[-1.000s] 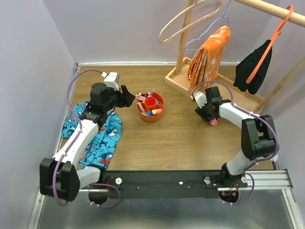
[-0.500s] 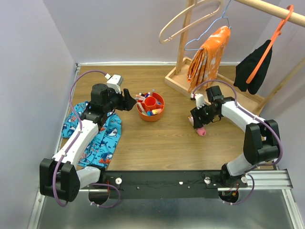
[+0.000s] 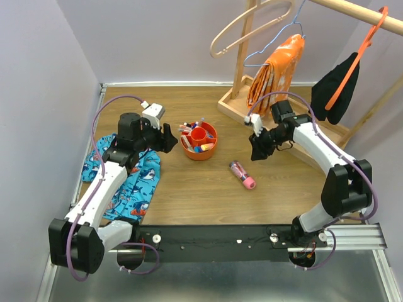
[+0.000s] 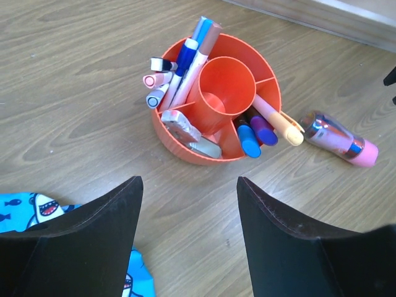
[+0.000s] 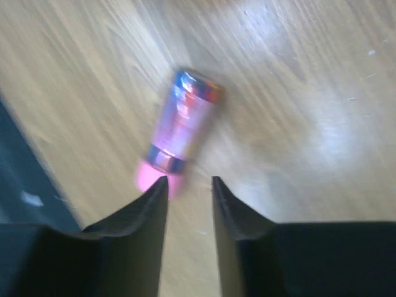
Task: Sort the stationery into containers
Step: Move the stationery to the center of the board, then pick up the stationery from the center of the board.
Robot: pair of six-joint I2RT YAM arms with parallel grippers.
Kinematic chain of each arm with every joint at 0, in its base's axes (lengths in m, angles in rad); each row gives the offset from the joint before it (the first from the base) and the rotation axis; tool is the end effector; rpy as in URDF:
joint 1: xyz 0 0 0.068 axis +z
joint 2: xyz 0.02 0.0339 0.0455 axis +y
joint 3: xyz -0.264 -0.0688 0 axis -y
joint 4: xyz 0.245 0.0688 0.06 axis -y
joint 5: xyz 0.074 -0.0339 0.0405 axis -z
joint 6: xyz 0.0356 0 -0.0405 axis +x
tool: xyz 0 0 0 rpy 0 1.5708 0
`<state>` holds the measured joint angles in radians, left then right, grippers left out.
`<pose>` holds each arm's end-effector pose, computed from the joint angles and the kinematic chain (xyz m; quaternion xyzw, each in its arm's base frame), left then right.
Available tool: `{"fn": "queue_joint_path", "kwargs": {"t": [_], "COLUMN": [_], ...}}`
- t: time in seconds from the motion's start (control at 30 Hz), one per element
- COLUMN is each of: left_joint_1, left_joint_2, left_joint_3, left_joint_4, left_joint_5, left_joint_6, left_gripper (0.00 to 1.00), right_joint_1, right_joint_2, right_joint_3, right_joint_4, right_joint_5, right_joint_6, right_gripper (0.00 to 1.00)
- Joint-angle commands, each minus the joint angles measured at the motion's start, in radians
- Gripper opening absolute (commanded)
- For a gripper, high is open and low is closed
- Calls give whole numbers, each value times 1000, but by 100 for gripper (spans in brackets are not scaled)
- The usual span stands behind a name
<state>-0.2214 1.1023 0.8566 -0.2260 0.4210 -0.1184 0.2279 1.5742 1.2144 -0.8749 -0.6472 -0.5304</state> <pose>0.2386 -0.0686 0.2993 0.1519 0.8272 -0.2620 0.4733 0.2924 0.0898 0.2507 -0.3954 0.8487 0.2860 0.2040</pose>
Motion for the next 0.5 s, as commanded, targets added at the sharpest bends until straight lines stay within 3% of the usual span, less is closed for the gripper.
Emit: {"fn": "queue_joint_path", "kwargs": {"t": [0.0,0.1,0.17,0.2,0.37,0.47], "left_joint_1": [19,22,4,-60,-321,-390], "left_joint_2": [-33,-48,-71,-81,-93,-11], "left_joint_3": [21,27,24,25,51,87], "left_joint_4": [-29,-45,-107,-140,-381,-449], "left_joint_5": [-8,72,145,207,298,305], "left_joint_6": [46,51,136,193,697,865], "left_gripper": [71,67,67,69,76,76], "right_joint_1": [100,223,261,263,258,215], "right_joint_2": [-51,-85,-100,-105,-204,-323], "right_joint_3": [-86,-118,-105,-102,-163,-202], "right_joint_4": [-67,-58,-55,-47,145,258], "right_joint_5": [263,265,201,148,196,216], "right_joint_6": [-456,-502,-429,-398,-111,-2], "right_gripper": [35,31,41,43,45,46]}}
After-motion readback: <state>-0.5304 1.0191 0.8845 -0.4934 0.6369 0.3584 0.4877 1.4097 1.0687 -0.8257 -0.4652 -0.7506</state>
